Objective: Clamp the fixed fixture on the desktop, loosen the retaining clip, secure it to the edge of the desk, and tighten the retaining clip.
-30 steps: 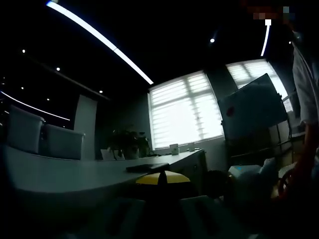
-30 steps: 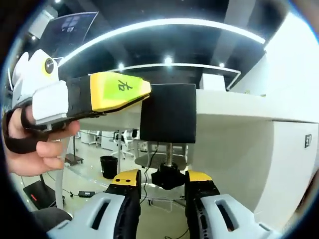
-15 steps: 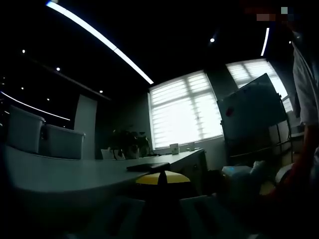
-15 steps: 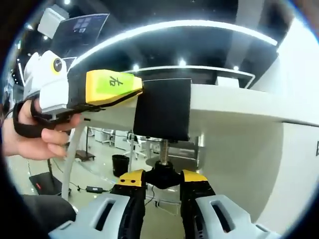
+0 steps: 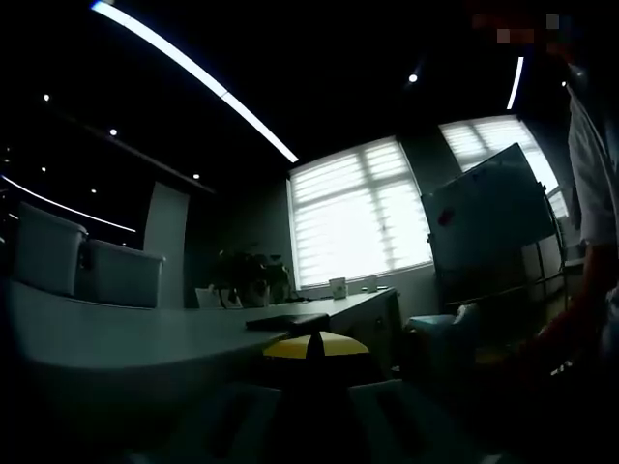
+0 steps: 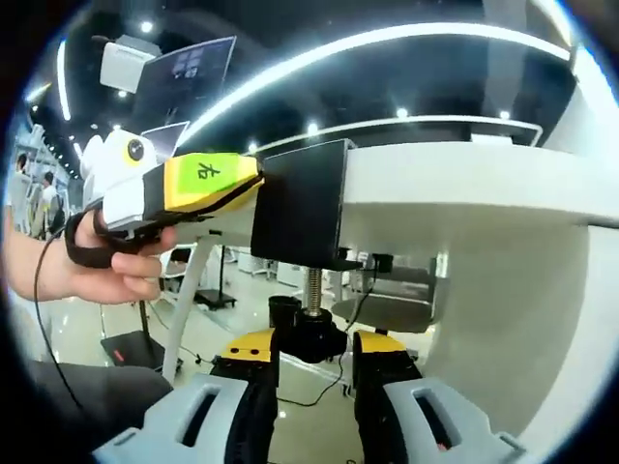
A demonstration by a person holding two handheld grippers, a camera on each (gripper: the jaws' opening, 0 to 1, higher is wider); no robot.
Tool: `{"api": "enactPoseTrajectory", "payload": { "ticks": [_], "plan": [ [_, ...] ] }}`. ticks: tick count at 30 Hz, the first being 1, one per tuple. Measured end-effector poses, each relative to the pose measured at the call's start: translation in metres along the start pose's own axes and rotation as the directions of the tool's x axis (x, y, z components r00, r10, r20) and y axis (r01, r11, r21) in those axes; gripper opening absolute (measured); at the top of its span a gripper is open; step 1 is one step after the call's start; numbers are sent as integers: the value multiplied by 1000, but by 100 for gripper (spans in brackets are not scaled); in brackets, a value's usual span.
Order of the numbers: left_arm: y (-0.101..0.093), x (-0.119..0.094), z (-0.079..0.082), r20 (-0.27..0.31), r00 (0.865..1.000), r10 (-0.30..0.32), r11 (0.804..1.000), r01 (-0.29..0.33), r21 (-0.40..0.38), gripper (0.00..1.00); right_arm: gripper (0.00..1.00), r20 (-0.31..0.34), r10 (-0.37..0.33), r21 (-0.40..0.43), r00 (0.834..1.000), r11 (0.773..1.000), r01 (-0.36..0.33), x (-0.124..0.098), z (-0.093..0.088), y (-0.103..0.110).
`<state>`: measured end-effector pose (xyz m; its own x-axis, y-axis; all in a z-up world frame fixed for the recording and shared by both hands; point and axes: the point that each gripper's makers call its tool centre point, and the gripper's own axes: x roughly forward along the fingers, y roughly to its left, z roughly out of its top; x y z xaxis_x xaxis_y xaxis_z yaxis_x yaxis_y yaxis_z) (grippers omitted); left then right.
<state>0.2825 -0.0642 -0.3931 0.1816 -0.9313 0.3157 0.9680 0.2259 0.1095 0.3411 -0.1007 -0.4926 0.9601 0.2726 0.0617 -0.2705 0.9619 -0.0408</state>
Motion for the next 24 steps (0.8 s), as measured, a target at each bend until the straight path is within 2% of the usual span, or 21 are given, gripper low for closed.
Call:
{"api": "enactPoseTrajectory", "payload": {
  "ticks": [2,4,6,7,9,10,11,14,18,22,24],
  "plan": [
    [-1,1,-1,-1,1000,0,1000,0,-2,1,39,-5,-10,-18,1000,1000,10,1,-5,5],
    [-2,0,-1,-4,1000,2,1000,-2,3,1,40,17,-88,-17,996,996,88,-2,-4,1],
    [-2,0,-1,-6,1000,3,1000,-3,0,1,40,27,-146,23,989,989,145,-6,-3,2],
    [-2,0,-1,-6,1000,3,1000,-3,1,1,40,26,-176,6,984,984,176,-9,-4,0],
    [-2,0,-1,-6,1000,1,1000,-1,1,1,40,31,-240,-127,970,962,242,-11,0,-3],
    [-2,-1,-1,-7,1000,0,1000,0,1,1,40,40,-268,-139,962,952,271,-12,2,-4],
    [-2,-1,-1,-7,1000,0,1000,0,1,1,40,43,-268,-123,963,955,271,-11,2,-1],
    [-3,-1,-1,-9,1000,0,1000,0,4,1,40,49,-336,-85,940,937,339,-18,6,-9],
    [-4,0,1,-5,1000,1,1000,-1,4,1,37,70,-345,-69,936,934,350,-21,17,-2],
    [-4,0,2,-5,1000,3,1000,-3,6,1,24,92,-337,-89,937,934,345,-19,25,4],
    [-4,1,2,-6,1000,3,1000,-3,12,1,22,90,-333,-104,939,934,341,-17,25,4]
  ]
}}
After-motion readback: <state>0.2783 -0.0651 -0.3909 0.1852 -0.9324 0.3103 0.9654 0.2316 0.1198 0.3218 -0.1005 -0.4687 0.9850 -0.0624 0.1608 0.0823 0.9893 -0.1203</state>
